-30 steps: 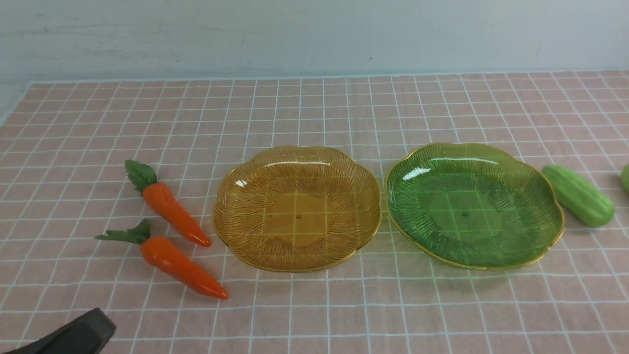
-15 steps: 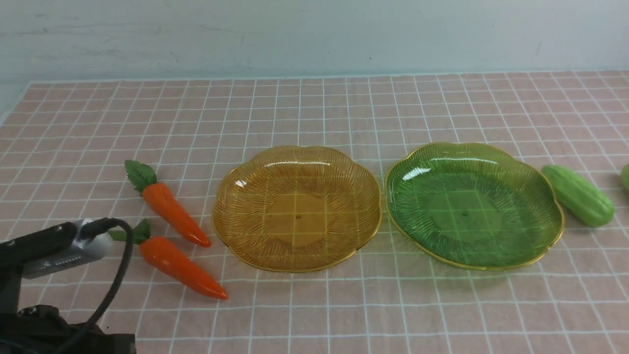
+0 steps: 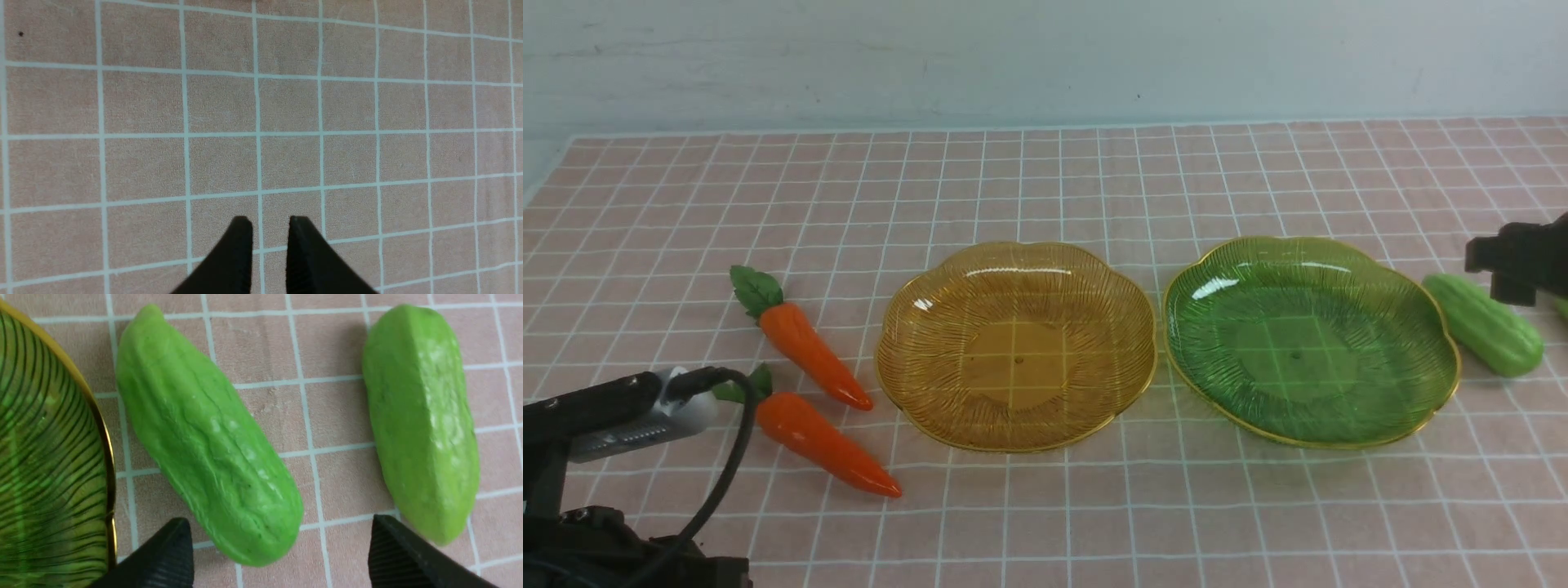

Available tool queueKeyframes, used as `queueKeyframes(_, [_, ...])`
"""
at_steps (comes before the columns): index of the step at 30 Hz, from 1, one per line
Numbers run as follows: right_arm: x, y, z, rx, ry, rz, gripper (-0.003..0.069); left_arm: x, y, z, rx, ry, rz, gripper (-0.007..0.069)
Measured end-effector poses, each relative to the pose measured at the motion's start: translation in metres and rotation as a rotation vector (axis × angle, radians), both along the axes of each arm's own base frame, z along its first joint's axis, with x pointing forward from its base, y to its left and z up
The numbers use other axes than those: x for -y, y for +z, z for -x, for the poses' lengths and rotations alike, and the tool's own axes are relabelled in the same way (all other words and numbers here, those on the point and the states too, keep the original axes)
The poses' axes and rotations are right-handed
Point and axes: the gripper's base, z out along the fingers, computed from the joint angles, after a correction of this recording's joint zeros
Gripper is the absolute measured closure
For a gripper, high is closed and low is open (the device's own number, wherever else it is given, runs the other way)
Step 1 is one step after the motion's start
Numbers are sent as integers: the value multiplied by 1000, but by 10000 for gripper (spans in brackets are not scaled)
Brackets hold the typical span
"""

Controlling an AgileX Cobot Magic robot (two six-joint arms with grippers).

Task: Put different types of vegetables on the plate.

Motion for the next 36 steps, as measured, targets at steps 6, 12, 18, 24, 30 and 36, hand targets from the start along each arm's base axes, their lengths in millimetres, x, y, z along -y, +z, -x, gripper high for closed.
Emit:
queueKeyframes(6, [-2, -18, -15, -57, 75, 13, 146, 0, 0, 0, 0, -1, 0, 508])
queueKeyframes(12, [-2, -30, -23, -84, 116, 23, 146, 0, 0, 0, 0, -1, 0, 508])
queueKeyframes(18, [-3, -44, -27, -99, 139, 23, 146, 0, 0, 0, 0, -1, 0, 508])
queueKeyframes(24, [-2, -56, -28, -133, 148, 35, 155, 0, 0, 0, 0, -1, 0, 508])
queueKeyframes(30, [3, -54, -26, -190, 149, 92, 274, 0, 0, 0, -1, -2, 0, 508])
queueKeyframes(36, [0, 45, -31, -150, -63, -11, 273, 0, 0, 0, -2, -3, -1, 508])
